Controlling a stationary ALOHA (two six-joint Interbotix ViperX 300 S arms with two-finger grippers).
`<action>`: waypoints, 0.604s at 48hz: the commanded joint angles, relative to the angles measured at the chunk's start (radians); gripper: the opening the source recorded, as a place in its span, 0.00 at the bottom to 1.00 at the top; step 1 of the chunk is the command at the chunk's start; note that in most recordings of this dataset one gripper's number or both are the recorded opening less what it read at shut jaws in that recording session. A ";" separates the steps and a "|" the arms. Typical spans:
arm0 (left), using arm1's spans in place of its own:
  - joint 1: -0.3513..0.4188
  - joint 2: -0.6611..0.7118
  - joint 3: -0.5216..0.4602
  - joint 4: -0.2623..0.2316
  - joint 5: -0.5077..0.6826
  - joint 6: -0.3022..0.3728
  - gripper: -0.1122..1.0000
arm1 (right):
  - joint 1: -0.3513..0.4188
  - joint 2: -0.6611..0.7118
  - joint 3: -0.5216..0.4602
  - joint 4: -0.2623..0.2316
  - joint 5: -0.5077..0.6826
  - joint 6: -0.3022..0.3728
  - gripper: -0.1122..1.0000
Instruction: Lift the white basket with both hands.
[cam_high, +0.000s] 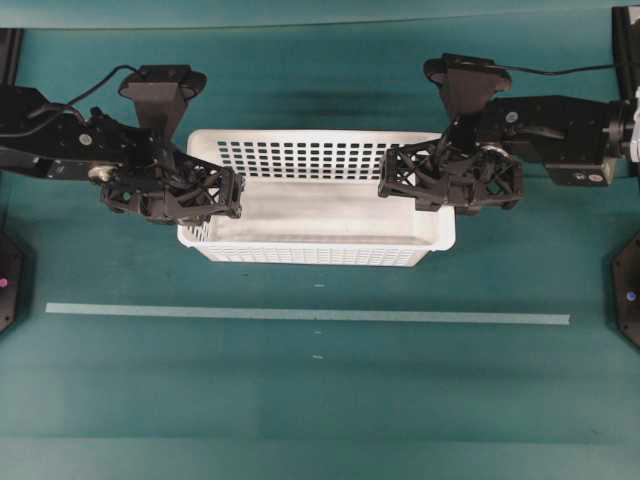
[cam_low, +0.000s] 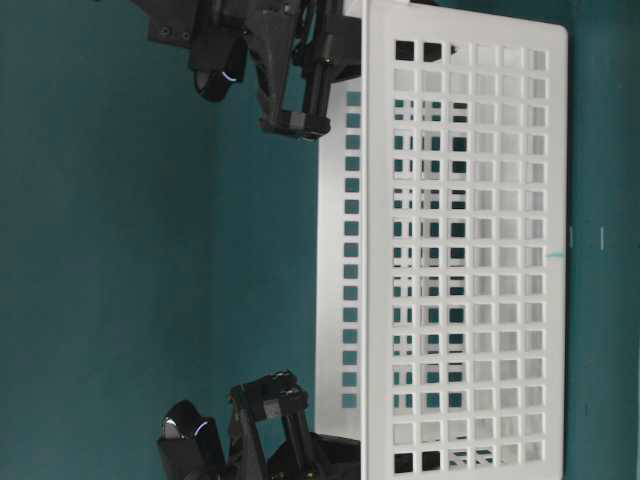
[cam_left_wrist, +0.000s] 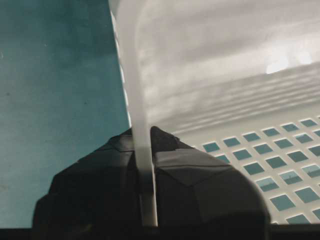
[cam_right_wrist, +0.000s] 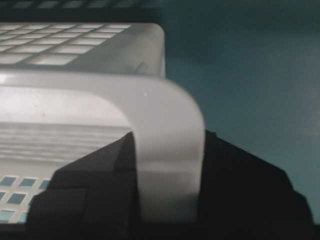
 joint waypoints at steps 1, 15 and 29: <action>-0.005 -0.018 -0.026 0.005 -0.003 0.006 0.09 | 0.008 -0.005 -0.014 -0.005 0.017 -0.015 0.25; -0.058 -0.060 -0.021 0.005 0.002 -0.060 0.09 | 0.060 -0.017 -0.017 -0.003 0.074 -0.005 0.25; -0.146 -0.083 0.008 0.005 0.002 -0.147 0.09 | 0.127 -0.029 -0.014 -0.003 0.089 0.041 0.25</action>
